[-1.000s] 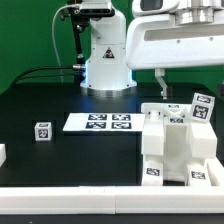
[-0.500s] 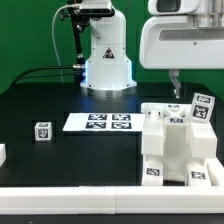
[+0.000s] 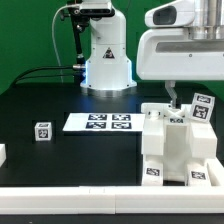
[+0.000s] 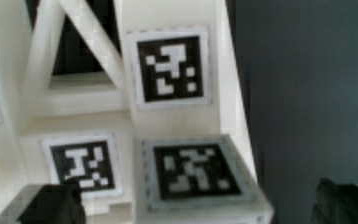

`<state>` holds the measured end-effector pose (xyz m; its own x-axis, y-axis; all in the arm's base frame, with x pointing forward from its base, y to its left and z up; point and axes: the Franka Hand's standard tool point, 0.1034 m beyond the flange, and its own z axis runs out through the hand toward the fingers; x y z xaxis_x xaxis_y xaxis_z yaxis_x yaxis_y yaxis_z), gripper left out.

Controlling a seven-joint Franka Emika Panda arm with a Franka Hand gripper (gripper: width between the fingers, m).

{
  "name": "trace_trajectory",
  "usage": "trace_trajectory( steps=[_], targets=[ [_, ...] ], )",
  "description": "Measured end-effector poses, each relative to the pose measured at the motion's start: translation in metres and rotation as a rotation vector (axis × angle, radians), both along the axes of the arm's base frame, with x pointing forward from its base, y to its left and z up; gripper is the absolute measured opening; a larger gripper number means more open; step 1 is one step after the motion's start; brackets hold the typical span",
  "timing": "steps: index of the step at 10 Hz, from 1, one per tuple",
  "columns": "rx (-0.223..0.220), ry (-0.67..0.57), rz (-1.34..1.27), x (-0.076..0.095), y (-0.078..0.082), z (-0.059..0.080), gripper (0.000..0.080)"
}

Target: Assemble chair

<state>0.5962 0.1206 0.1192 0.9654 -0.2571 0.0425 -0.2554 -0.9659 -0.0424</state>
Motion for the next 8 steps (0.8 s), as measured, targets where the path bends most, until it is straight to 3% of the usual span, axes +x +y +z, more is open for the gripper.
trace_trajectory(
  steps=[1,2,3,5,8],
  targets=[
    [0.000,-0.006,0.002,-0.0003,0.0008,-0.0008,0.0649],
    [-0.001,-0.007,0.000,-0.0003,0.0004,-0.0011,0.0513],
    [0.000,-0.006,-0.006,-0.0003,0.0003,-0.0013,0.0513],
    [0.000,-0.005,-0.024,-0.0003,-0.0009,-0.0018,0.0262],
    [0.012,-0.012,-0.215,-0.0005,-0.0028,-0.0039,0.0265]
  ],
)
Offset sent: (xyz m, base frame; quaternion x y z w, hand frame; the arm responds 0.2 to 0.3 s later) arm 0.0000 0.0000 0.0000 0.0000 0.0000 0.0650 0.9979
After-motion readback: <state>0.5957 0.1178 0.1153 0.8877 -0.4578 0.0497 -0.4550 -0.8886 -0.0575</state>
